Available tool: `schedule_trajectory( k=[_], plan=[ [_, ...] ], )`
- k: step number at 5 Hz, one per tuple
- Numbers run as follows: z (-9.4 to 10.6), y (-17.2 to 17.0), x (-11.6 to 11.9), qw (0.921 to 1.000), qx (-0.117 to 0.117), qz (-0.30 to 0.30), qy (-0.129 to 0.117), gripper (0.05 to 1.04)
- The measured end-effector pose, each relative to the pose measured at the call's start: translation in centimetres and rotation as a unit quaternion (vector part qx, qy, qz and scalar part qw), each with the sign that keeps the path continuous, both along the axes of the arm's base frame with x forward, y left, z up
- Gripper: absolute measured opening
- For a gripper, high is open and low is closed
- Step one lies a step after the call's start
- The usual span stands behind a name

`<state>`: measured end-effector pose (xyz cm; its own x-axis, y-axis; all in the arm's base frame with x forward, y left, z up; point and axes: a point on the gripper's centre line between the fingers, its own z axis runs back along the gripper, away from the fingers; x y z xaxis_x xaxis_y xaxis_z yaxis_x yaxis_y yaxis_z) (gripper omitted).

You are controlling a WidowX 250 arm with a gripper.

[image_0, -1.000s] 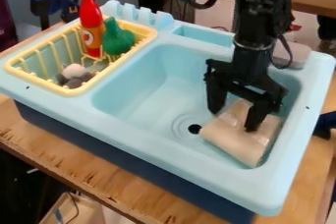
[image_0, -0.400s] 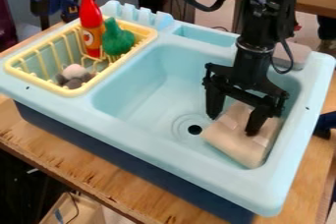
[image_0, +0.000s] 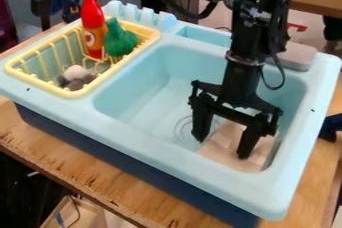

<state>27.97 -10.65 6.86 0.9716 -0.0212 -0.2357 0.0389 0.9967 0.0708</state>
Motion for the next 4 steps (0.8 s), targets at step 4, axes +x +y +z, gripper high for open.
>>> schedule_trajectory(
  k=[4],
  plan=[
    [4.4,-0.1,0.7,0.9979,-0.020,0.003,-0.062,0.999]
  ],
)
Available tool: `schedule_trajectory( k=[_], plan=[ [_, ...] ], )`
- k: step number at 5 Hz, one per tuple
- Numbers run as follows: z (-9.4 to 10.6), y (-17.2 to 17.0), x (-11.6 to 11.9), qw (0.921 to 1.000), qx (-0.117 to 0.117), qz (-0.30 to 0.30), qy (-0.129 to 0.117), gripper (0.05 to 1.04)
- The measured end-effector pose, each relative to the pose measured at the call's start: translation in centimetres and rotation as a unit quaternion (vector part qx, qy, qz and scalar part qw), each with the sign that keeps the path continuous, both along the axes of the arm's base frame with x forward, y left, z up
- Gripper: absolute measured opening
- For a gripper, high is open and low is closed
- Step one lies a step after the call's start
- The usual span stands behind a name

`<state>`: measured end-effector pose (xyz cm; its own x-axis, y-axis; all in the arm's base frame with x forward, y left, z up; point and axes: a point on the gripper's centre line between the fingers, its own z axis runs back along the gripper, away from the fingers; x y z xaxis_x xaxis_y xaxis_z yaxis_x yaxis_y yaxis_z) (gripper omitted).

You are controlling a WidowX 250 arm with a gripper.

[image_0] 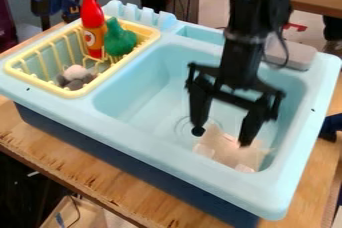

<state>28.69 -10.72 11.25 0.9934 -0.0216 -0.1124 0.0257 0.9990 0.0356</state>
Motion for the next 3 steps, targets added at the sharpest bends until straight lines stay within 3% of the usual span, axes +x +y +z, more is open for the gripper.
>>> schedule_trajectory(
  k=[1,2,3],
  plan=[
    [2.9,0.6,2.2,0.9991,0.015,-0.003,-0.040,0.999],
    [4.9,1.8,0.5,0.9981,0.058,0.006,0.019,0.999],
    [6.5,2.0,-3.3,0.9947,0.073,-0.017,0.071,0.999]
  ],
)
